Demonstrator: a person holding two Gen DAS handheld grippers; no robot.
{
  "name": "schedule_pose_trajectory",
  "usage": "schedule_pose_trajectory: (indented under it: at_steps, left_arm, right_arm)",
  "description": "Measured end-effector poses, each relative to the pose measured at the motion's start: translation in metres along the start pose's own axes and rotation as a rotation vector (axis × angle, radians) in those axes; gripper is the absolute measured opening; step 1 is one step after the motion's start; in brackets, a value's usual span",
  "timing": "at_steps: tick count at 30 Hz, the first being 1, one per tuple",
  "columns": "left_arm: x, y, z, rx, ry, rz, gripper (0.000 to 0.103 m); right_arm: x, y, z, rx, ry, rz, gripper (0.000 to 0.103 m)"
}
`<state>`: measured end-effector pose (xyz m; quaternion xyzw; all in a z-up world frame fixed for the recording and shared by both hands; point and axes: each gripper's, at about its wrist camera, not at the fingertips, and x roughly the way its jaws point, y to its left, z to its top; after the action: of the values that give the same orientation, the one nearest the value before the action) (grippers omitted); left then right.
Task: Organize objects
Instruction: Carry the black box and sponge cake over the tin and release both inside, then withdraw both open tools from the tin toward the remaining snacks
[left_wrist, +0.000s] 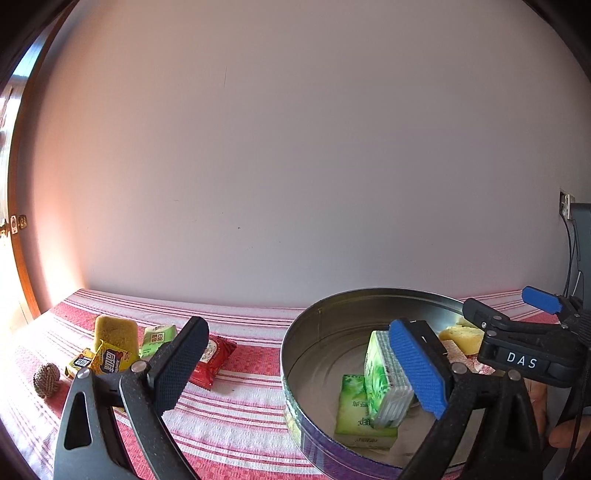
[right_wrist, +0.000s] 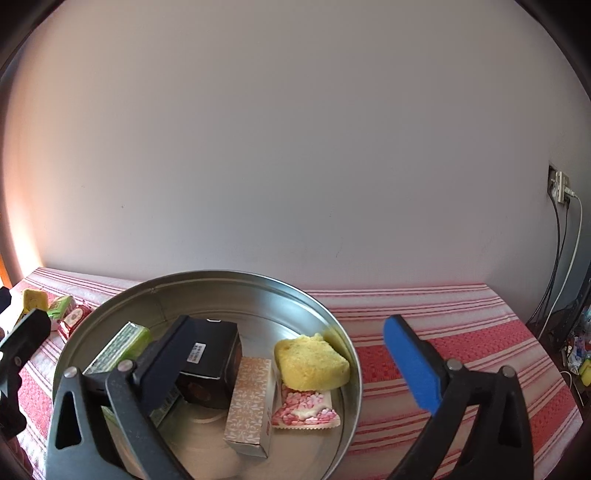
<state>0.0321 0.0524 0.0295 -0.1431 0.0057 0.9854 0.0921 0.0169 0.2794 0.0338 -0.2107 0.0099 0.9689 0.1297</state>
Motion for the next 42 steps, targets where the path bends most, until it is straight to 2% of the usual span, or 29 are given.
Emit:
schedule_pose_trajectory:
  at_steps: [4, 8, 9, 12, 15, 18, 21, 26, 29, 42]
  left_arm:
    - [0.005, -0.001, -0.007, 0.004, 0.026, 0.029, 0.1]
    - [0.013, -0.002, -0.006, 0.014, 0.021, 0.049, 0.1]
    - [0.018, -0.013, -0.004, 0.02, 0.018, 0.055, 0.1]
    - [0.014, -0.009, -0.008, 0.026, 0.008, 0.076, 0.1]
    - [0.021, 0.0, -0.016, 0.033, 0.001, 0.104, 0.1]
    - [0.021, 0.008, -0.014, 0.017, 0.017, 0.101, 0.1]
    - [0.021, 0.015, -0.015, 0.016, 0.04, 0.103, 0.1]
    - [0.021, 0.024, -0.019, 0.038, 0.059, 0.115, 0.1]
    - [0.02, 0.033, -0.02, 0.021, 0.068, 0.102, 0.1]
    - [0.026, 0.083, -0.021, -0.034, 0.123, 0.129, 0.1]
  right_arm:
    - [-0.001, 0.005, -0.002, -0.002, -0.012, 0.004, 0.103]
    - [-0.009, 0.012, -0.005, -0.01, -0.06, -0.001, 0.103]
    - [-0.011, 0.014, -0.005, -0.021, -0.074, -0.009, 0.103]
    - [-0.017, 0.021, -0.007, -0.046, -0.116, -0.042, 0.103]
    - [-0.02, 0.023, -0.008, -0.026, -0.128, -0.047, 0.103]
    - [-0.024, 0.025, -0.009, -0.002, -0.14, -0.041, 0.103]
    - [-0.023, 0.028, -0.011, 0.019, -0.123, -0.058, 0.103]
    - [-0.023, 0.033, -0.018, 0.065, -0.078, -0.02, 0.103]
    - [-0.029, 0.042, -0.021, 0.045, -0.089, -0.035, 0.103]
    - [-0.05, 0.079, -0.03, 0.029, -0.106, -0.027, 0.103]
